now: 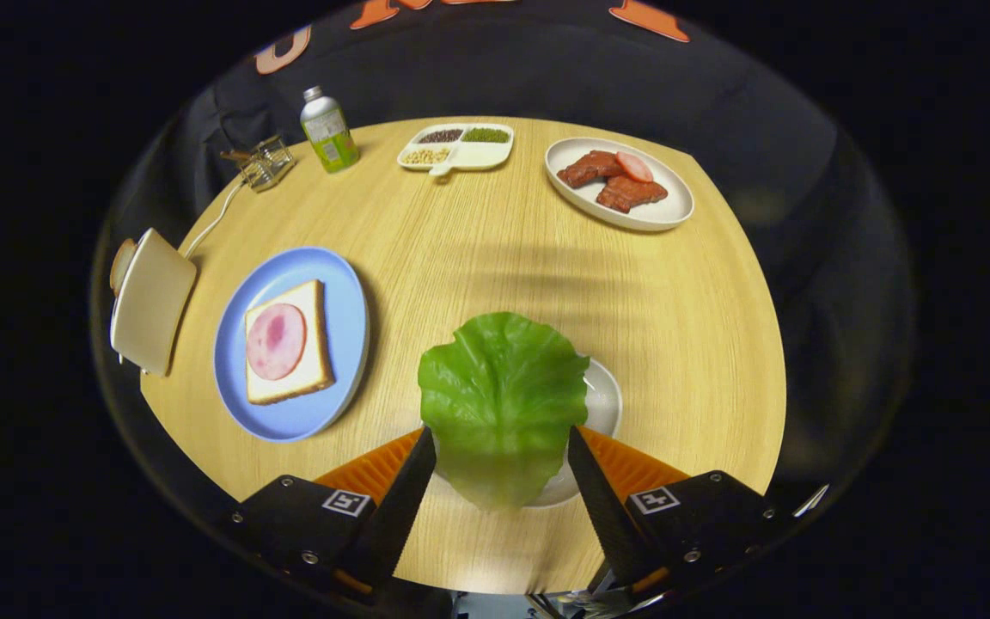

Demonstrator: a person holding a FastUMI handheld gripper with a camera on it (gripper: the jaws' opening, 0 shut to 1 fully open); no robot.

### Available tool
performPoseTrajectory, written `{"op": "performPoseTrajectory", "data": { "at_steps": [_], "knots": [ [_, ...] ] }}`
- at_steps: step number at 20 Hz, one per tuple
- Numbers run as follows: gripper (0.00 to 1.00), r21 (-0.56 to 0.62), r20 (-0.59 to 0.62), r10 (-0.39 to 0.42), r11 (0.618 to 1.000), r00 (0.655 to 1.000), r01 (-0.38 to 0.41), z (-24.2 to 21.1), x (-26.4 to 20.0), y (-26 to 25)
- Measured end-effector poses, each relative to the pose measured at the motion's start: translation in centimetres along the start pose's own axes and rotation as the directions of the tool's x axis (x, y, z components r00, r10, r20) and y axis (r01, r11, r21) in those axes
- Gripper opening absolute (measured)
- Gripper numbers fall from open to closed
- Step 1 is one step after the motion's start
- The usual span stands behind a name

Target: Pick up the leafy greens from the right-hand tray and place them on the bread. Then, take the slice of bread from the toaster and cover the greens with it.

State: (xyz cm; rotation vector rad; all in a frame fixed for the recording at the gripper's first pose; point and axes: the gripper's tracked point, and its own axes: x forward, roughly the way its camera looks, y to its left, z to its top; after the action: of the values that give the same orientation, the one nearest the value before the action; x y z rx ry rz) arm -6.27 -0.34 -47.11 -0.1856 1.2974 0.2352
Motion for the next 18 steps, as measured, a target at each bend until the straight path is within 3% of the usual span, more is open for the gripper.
{"op": "performPoseTrajectory", "data": {
  "at_steps": [5, 10, 13, 15, 16, 18],
  "knots": [
    [0.94, -0.056, -0.046, -0.025, 0.998, 0.999, 0.022, -0.1, 2.3, -0.2],
    [0.83, -0.066, -0.089, -0.052, 0.997, 0.995, 0.047, -0.7, 3.6, -0.1],
    [0.79, -0.021, -0.119, -0.027, 0.999, 0.993, 0.025, -1.1, 3.8, 0.3],
    [0.69, 0.081, -0.147, 0.017, 0.997, 0.989, -0.005, -1.4, 3.8, 0.6],
    [0.59, 0.112, -0.15, 0.017, 0.994, 0.989, -0.001, -1.3, 3.9, 0.3],
    [0.5, 0.122, -0.154, 0.016, 0.992, 0.988, 0.003, -1.4, 3.9, 0.0]
  ]
}}
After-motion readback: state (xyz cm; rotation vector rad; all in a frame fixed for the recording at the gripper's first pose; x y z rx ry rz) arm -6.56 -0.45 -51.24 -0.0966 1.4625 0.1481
